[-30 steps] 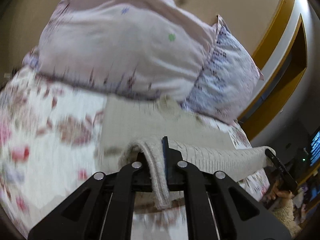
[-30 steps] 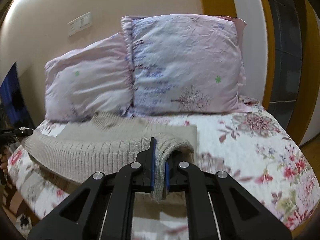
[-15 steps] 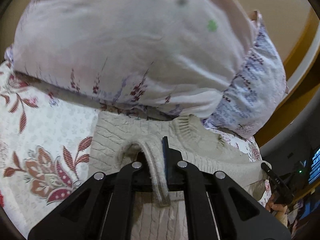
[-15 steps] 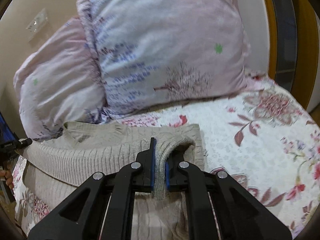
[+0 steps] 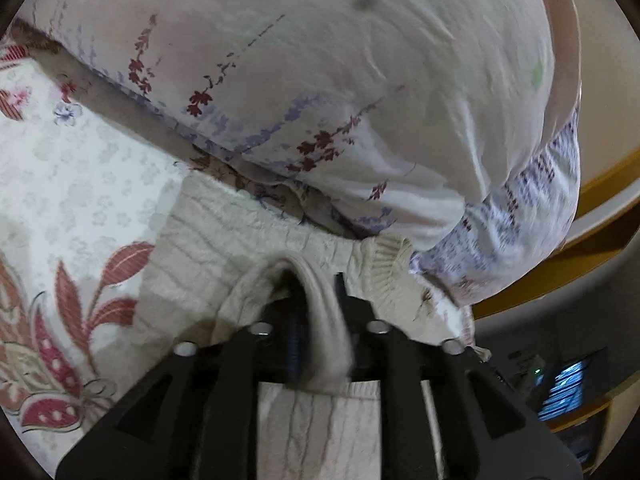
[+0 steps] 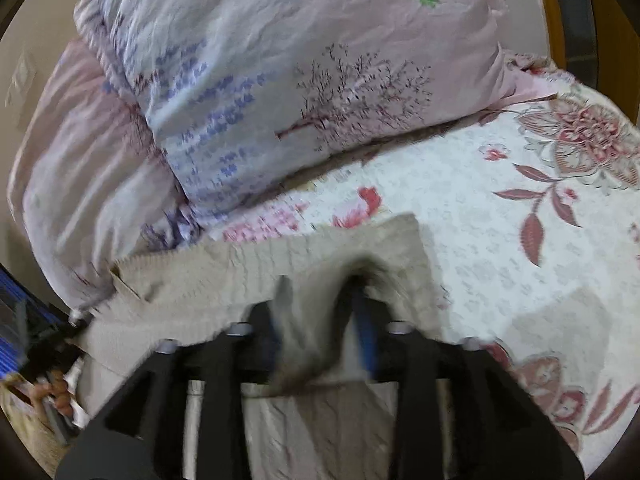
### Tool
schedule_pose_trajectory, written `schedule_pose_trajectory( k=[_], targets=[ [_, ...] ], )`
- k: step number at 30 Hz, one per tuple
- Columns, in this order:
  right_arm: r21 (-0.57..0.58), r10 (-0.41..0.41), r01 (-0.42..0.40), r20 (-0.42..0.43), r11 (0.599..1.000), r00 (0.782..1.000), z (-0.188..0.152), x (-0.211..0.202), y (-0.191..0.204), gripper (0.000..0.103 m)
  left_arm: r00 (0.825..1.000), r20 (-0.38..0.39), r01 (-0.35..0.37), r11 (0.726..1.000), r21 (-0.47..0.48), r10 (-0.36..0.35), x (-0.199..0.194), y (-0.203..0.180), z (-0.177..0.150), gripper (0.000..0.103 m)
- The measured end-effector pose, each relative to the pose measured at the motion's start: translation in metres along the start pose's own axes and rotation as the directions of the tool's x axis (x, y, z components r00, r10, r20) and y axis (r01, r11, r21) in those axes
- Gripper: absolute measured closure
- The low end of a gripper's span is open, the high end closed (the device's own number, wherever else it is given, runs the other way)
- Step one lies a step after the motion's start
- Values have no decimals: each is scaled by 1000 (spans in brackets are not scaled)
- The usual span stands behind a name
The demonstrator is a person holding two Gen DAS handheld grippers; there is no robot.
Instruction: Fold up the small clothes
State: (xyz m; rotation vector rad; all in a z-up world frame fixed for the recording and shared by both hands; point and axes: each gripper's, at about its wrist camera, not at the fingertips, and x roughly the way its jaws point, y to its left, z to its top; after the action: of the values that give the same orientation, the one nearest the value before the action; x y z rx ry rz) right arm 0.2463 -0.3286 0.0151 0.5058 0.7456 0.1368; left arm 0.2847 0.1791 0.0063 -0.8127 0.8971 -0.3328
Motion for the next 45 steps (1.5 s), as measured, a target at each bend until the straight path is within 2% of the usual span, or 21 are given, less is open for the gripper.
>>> schedule_pose_trajectory(
  k=[1,4,8,14,16,17,22,26,27,28,29,31,32,41,45],
  targets=[
    [8,7,-7,7,1000,1000,3,1,2,49,1000,7,11,1000,-11,-11,1,0,2,66],
    [11,12,-13,18,1000,1000,10,4,6,48,998,51,50,998,-39,-48,-1,-3,9,48],
    [-6,19,-18,66,1000,998,12,-13,9,47,994,102,32,999,3,-32,-16,-12,11,45],
    [-34,-33,37,121,999,992,-2,-49,-5,49,991,120,-77,992,103,65,-37,-19,-4,45],
    [-39,-42,47,106,998,993,-7,-56,-13,60,987,127,-118,983,140,100,-43,-20,-11,48],
    [-38,-49,53,89,998,995,-11,-59,-18,62,985,128,-135,977,163,115,-46,-20,-16,48],
    [-43,-59,61,45,997,997,-31,-65,-29,62,976,113,-207,946,249,184,-50,-22,-38,52],
    [-76,-80,78,-14,994,997,-44,-57,-27,62,973,80,-230,939,256,217,-45,-14,-47,58],
    [-90,-95,92,-28,992,995,-47,-54,-26,69,973,69,-232,939,254,222,-43,-11,-50,63],
    [-107,-107,103,-34,989,994,-50,-52,-24,85,971,63,-237,937,256,229,-41,-10,-51,70],
    [-121,-120,116,-27,986,992,-52,-52,-23,87,968,63,-249,932,262,241,-39,-9,-53,74],
    [-122,-112,110,-11,987,994,-54,-56,-21,91,967,54,-253,929,270,247,-39,-7,-54,92],
    [-117,-106,105,-2,987,994,-54,-59,-20,92,968,50,-249,931,266,245,-40,-6,-54,94],
    [-117,-88,92,36,989,995,-62,-87,-13,95,973,51,-232,929,287,227,-63,-7,-57,96],
    [-122,-136,137,18,983,991,-69,-83,-18,95,970,48,-242,925,292,238,-64,-2,-59,96]
  ],
)
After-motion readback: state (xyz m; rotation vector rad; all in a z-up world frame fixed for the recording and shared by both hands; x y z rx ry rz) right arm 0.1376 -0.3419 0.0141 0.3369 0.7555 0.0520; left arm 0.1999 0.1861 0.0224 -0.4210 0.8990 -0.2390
